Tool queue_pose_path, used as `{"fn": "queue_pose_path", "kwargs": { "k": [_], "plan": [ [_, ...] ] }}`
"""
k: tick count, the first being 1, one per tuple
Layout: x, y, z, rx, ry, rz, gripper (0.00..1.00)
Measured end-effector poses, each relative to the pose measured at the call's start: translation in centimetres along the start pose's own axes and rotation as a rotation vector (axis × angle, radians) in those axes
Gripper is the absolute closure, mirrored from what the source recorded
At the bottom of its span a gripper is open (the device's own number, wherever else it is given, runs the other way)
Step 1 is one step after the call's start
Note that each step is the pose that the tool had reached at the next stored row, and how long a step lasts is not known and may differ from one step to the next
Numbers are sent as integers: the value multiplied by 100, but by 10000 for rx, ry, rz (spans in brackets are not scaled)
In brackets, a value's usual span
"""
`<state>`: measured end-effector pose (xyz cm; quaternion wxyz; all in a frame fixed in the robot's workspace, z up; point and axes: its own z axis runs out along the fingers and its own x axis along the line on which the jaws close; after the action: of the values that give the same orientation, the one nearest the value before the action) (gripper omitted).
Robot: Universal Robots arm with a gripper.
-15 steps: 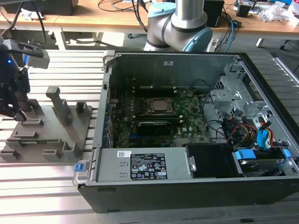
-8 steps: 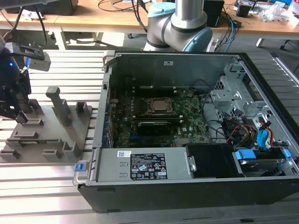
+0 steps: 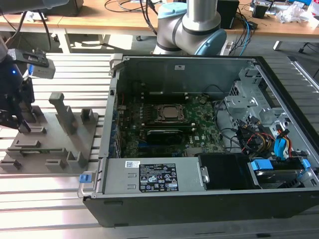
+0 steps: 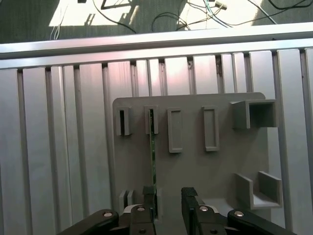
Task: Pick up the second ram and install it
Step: 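Pick up the second ram and move it above second insertion slot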
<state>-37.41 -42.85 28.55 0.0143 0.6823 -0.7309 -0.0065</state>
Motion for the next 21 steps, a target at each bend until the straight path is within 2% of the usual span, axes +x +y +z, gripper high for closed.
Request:
{"fn": "queue_pose_path", "kwargs": {
  "k": [6,14,18,21],
  "plan": [
    [0,-1,46,0,0,0,64],
    [-2,-5,175,1,-1,1,64],
    [28,-8,206,1,0,1,64],
    [43,6,265,-2,2,-19,64]
  ]
}}
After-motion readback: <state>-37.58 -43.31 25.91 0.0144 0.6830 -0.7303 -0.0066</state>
